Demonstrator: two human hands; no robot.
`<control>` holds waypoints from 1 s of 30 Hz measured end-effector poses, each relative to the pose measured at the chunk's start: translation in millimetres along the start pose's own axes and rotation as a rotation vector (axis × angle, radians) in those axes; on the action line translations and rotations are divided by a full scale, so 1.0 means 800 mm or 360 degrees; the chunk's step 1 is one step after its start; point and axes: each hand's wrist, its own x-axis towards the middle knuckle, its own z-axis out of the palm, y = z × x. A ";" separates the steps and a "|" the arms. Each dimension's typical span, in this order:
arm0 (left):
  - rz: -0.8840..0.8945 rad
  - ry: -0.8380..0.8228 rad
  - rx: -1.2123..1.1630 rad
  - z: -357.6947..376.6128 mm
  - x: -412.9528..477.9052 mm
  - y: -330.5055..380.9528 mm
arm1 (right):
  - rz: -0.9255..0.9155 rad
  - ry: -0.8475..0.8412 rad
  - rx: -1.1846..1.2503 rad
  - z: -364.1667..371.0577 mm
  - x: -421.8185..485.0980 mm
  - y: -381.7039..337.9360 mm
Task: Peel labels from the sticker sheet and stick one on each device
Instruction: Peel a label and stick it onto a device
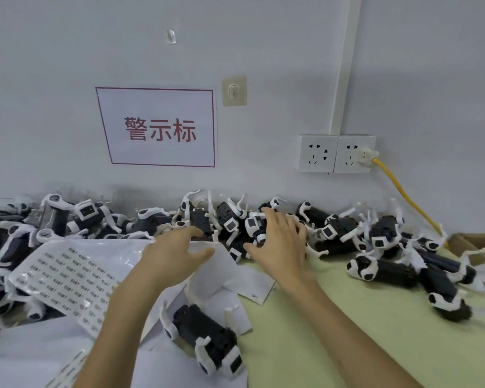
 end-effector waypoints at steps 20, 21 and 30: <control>0.0210 0.0082 -0.1379 0.015 -0.011 0.052 | 0.0448 -0.0045 0.1940 -0.119 0.017 0.041; 0.0206 0.0027 -0.1414 0.018 -0.011 0.056 | 0.0437 -0.0155 0.2027 -0.122 0.013 0.040; 0.0206 -0.0344 -0.1761 0.038 -0.008 0.094 | 0.0111 -0.0342 0.1962 -0.131 -0.022 -0.004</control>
